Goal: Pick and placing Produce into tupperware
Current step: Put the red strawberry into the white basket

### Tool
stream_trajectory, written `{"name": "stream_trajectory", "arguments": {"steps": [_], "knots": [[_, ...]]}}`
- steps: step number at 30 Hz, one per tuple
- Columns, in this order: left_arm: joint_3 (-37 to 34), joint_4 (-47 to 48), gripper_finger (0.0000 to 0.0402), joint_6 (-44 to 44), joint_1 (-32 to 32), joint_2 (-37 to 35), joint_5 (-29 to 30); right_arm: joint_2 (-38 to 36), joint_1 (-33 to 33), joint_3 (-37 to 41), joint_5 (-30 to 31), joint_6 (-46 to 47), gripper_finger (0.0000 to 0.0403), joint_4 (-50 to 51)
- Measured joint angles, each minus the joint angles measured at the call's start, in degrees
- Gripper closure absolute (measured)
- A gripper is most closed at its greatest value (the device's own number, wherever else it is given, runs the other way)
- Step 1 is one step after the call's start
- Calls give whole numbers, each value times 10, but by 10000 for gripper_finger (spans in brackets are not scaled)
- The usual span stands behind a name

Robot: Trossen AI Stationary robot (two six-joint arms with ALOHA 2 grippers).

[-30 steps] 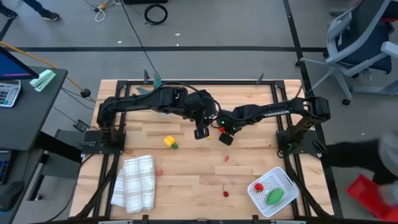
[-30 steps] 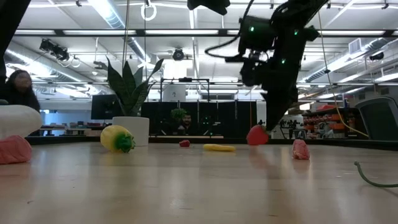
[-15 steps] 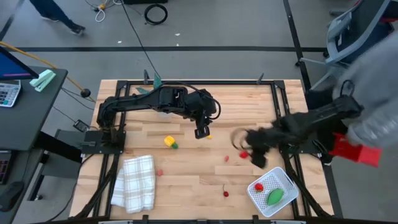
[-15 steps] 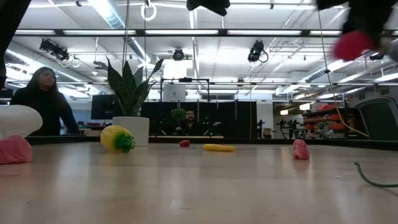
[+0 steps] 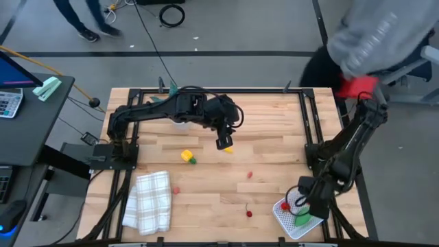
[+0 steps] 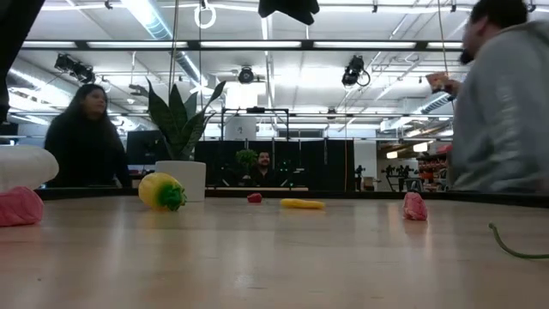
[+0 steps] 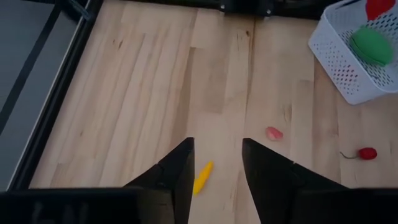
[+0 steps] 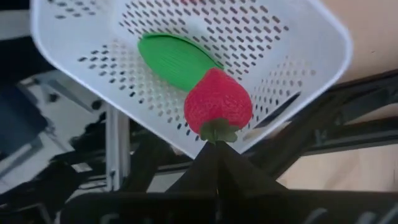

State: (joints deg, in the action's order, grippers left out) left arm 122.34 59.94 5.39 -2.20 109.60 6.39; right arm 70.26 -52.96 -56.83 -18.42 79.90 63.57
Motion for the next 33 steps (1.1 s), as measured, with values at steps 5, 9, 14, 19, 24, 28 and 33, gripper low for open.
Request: {"name": "stream_trajectory", "arguments": {"steps": [5,9,14,19,24,28,33], "knots": [[0,-18,269,0,-3,0,1,64,-7,0,4,-22,403,-4],[0,-30,264,0,-3,0,0,110,4,0,16,-47,403,-5],[0,-30,254,0,-3,0,0,156,21,0,16,-102,402,-20],[0,-30,251,0,-2,0,0,188,35,0,16,-114,399,-40],[0,-30,256,0,-2,0,0,201,53,0,5,-112,360,-41],[0,-30,260,0,-2,-1,0,200,64,0,10,-110,305,-40],[0,-30,255,0,-2,-1,0,168,86,0,-35,-82,249,-39]]}}
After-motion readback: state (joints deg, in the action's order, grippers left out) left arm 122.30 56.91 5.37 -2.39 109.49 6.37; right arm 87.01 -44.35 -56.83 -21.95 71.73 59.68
